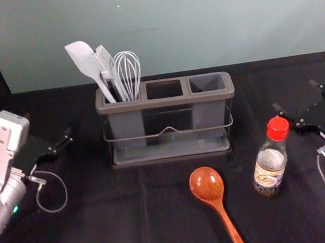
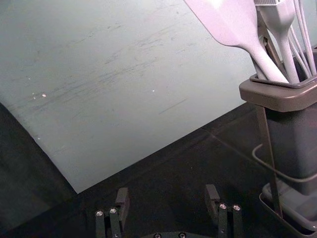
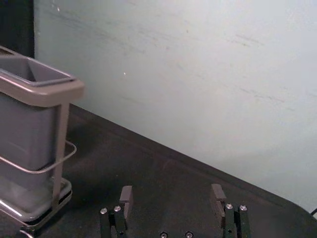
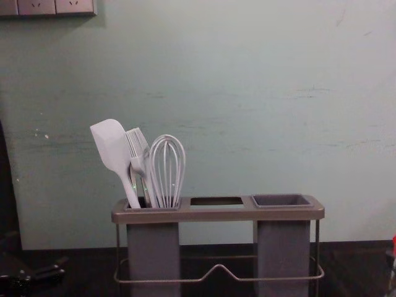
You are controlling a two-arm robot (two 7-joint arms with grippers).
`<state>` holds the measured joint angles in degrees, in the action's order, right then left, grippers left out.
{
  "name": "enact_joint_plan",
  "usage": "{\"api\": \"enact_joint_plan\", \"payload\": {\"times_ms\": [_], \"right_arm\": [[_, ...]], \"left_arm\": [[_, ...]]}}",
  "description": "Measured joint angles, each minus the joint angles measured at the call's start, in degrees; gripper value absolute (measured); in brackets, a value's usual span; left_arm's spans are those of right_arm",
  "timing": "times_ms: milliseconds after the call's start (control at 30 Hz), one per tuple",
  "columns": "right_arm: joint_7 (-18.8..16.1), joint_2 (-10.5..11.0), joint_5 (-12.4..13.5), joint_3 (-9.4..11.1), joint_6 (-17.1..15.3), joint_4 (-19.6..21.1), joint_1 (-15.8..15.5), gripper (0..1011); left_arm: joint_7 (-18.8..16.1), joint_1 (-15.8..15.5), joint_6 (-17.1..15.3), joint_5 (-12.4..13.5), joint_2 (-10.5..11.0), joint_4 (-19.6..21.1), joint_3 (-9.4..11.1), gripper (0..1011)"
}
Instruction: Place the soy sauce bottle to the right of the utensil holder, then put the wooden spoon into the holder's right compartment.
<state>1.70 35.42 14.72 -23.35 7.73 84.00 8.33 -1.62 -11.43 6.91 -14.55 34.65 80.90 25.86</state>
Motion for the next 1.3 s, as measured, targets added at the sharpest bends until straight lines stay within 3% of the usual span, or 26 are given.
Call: {"api": "enact_joint_plan", "payload": {"times_ms": [200, 533, 633, 767, 933, 1067, 1300], "right_arm": [[0.2, 1.5, 0.4, 2.2, 0.7, 3.5, -3.8, 1003], [0.8, 6.4, 2.4, 8.2, 2.3, 12.4, -14.4, 1002], [0.0, 8.1, 3.9, 10.5, 3.2, 14.9, -18.2, 1002], [-1.9, 11.0, 7.4, 14.9, 5.7, 18.8, -25.1, 1002], [-4.4, 12.8, 11.4, 19.6, 9.3, 21.5, -32.1, 1002], [-8.0, 13.7, 15.2, 21.6, 11.1, 22.7, -35.8, 1002], [-13.8, 13.9, 19.6, 21.5, 12.0, 23.5, -37.2, 1002]], "left_arm": [[0.0, 0.0, 0.0, 0.0, 0.0, 0.0, 0.0, 1005], [0.0, 0.0, 0.0, 0.0, 0.0, 0.0, 0.0, 1005], [0.0, 0.0, 0.0, 0.0, 0.0, 0.0, 0.0, 1005], [0.0, 0.0, 0.0, 0.0, 0.0, 0.0, 0.0, 1005], [0.0, 0.0, 0.0, 0.0, 0.0, 0.0, 0.0, 1005], [0.0, 0.0, 0.0, 0.0, 0.0, 0.0, 0.0, 1005], [0.0, 0.0, 0.0, 0.0, 0.0, 0.0, 0.0, 1005]]}}
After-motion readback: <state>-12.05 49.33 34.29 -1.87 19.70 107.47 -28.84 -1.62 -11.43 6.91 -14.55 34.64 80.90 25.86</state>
